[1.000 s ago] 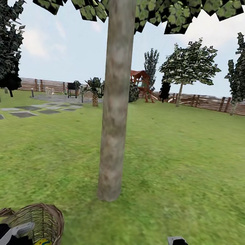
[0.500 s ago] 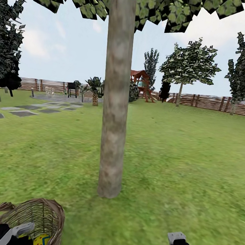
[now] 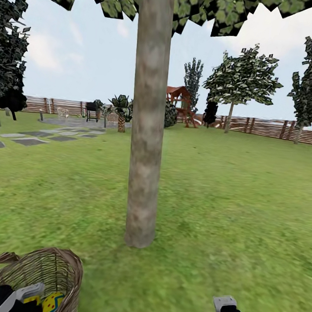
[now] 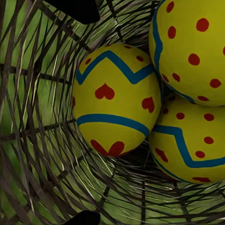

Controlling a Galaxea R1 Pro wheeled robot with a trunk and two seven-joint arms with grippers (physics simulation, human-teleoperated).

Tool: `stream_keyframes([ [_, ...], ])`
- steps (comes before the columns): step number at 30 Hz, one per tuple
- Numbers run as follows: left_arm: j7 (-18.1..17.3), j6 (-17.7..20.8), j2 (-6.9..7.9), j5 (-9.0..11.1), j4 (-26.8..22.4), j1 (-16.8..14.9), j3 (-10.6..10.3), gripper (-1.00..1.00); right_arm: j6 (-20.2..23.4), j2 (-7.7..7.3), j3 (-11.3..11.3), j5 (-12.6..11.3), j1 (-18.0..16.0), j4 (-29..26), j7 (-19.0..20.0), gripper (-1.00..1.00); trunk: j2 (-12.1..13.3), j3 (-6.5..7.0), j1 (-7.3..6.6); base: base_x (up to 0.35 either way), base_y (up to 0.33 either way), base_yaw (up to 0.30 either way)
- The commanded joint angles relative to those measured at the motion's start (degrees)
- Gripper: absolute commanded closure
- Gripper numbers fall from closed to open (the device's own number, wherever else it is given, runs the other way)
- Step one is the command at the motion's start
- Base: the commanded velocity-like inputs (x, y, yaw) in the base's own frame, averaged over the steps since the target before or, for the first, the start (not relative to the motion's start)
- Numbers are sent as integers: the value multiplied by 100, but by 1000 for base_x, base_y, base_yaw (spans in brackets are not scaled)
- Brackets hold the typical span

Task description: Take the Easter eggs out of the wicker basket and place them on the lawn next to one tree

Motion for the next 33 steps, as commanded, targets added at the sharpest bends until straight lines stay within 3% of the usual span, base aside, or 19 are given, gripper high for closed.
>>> stream_keyframes([
  [1,-24,35,-3,-20,-5,-2,41,-100,36,-3,35,31,-2,-9,-8,-100,-5,-29,1,0,0,0],
  [5,-24,34,-5,-20,-4,-2,41,-100,36,0,36,32,-2,-9,-9,-100,-10,-118,11,0,0,0],
  [13,-26,30,-46,-20,-7,-2,41,-100,32,28,45,41,-2,8,-18,-100,-10,-118,11,5,0,0],
  [20,-25,30,-119,-20,0,-2,41,-100,28,35,52,41,-2,12,-12,-100,-10,-118,11,247,0,0],
  [33,-23,26,-87,-20,-9,-2,64,-100,21,46,148,33,-2,35,-9,-100,-10,-118,11,20,0,0],
])
